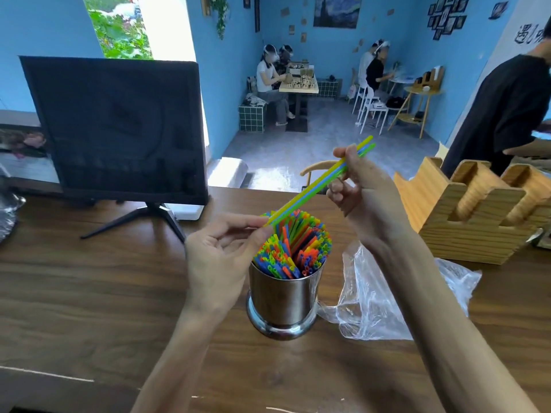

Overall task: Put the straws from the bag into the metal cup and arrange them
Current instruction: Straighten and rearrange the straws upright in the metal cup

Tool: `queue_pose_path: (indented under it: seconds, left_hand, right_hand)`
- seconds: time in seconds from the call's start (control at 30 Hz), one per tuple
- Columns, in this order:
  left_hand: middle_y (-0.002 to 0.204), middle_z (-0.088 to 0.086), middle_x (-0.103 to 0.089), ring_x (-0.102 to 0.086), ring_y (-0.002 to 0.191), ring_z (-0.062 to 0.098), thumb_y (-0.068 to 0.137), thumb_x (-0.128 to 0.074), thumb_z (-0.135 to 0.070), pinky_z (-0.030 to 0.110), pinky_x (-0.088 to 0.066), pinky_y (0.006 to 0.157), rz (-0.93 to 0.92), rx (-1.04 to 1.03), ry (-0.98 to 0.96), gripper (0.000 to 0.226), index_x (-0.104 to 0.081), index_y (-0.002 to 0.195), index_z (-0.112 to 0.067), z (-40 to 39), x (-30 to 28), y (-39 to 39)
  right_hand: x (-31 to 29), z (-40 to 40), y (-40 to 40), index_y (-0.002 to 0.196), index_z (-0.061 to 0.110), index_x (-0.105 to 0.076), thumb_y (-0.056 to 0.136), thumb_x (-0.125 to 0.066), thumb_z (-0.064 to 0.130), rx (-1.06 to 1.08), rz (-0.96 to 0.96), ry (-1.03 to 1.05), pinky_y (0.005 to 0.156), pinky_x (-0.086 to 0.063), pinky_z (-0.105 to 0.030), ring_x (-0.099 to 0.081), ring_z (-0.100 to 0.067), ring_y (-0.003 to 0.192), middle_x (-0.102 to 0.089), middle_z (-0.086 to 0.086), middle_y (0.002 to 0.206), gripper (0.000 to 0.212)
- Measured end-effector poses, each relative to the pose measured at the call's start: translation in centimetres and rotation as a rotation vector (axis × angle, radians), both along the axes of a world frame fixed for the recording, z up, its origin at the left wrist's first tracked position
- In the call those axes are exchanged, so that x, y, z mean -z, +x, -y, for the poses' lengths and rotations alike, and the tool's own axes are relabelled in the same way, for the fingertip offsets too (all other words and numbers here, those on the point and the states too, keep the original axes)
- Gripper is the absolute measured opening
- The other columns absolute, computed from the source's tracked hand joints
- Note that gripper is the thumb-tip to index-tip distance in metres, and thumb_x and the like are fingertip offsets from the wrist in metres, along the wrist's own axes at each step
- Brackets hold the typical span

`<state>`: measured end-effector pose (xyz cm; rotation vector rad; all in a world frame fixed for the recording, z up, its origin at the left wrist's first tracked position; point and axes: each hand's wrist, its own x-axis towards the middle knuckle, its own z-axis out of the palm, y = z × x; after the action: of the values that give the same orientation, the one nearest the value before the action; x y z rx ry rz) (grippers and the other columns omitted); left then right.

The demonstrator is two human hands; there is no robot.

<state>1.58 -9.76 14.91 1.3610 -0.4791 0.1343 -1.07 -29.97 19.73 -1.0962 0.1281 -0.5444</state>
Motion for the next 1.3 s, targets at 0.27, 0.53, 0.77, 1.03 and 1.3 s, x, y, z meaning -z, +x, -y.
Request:
queue_pose_path:
  seconds: [0.27, 0.53, 0.77, 1.03, 1.3]
  left_hand:
    - [0.093, -0.011, -0.067, -0.061, 0.093, 0.01, 0.079, -0.084, -0.037, 0.014, -0.043, 0.082, 0.466, -0.093, 0.474, 0.019, -0.073, 0.091, -0.029, -0.5, 0.9, 0.0]
    - [0.096, -0.015, -0.062, -0.053, 0.093, 0.012, 0.071, -0.087, -0.043, 0.03, -0.043, 0.085, 0.707, -0.007, 0.827, 0.041, -0.073, 0.109, -0.033, 2.2, 3.2, 0.0]
    - [0.086, -0.016, -0.072, -0.055, 0.088, 0.013, 0.074, -0.083, -0.04, 0.028, -0.046, 0.08, 0.653, -0.031, 0.755, 0.023, -0.08, 0.094, -0.03, 2.4, 3.4, 0.3]
    - [0.083, -0.017, -0.073, -0.058, 0.084, 0.013, 0.084, -0.067, -0.048, 0.036, -0.052, 0.074, 0.693, -0.042, 0.671, 0.023, -0.083, 0.093, -0.034, 2.1, 3.1, 0.5]
    - [0.095, -0.017, -0.075, -0.056, 0.084, 0.017, 0.086, -0.08, -0.027, 0.037, -0.051, 0.073, 0.716, -0.119, 0.6, 0.021, -0.08, 0.106, -0.033, 1.2, 0.7, 1.7]
  right_hand:
    - [-1.0, 1.3, -1.3, 0.086, 0.021, -0.072, 0.099, -0.066, 0.023, 0.341, -0.054, -0.66, 0.067, -0.054, -0.037, -0.062, -0.013, 0.059, -0.07, 0.004, 0.071, 0.015]
    - [3.5, -0.2, -0.1, 0.128, 0.03, -0.057, 0.093, -0.072, 0.024, 0.244, -0.157, -1.187, 0.058, -0.046, -0.022, -0.059, -0.003, 0.057, -0.059, 0.009, 0.062, 0.039]
    - [5.7, -0.5, 0.5, 0.116, 0.018, -0.073, 0.106, -0.052, 0.025, 0.026, -0.228, -1.511, 0.085, -0.039, -0.032, -0.053, -0.022, 0.091, -0.07, -0.002, 0.098, 0.024]
    - [5.2, 0.2, -0.2, 0.118, 0.017, -0.074, 0.109, -0.04, 0.037, -0.067, -0.202, -1.227, 0.097, -0.044, -0.031, -0.061, -0.01, 0.108, -0.069, 0.001, 0.109, 0.04]
    - [5.4, 0.5, -1.1, 0.119, 0.022, -0.073, 0.11, -0.041, 0.03, -0.101, -0.094, -1.071, 0.103, -0.046, -0.027, -0.06, -0.004, 0.119, -0.068, 0.011, 0.119, 0.035]
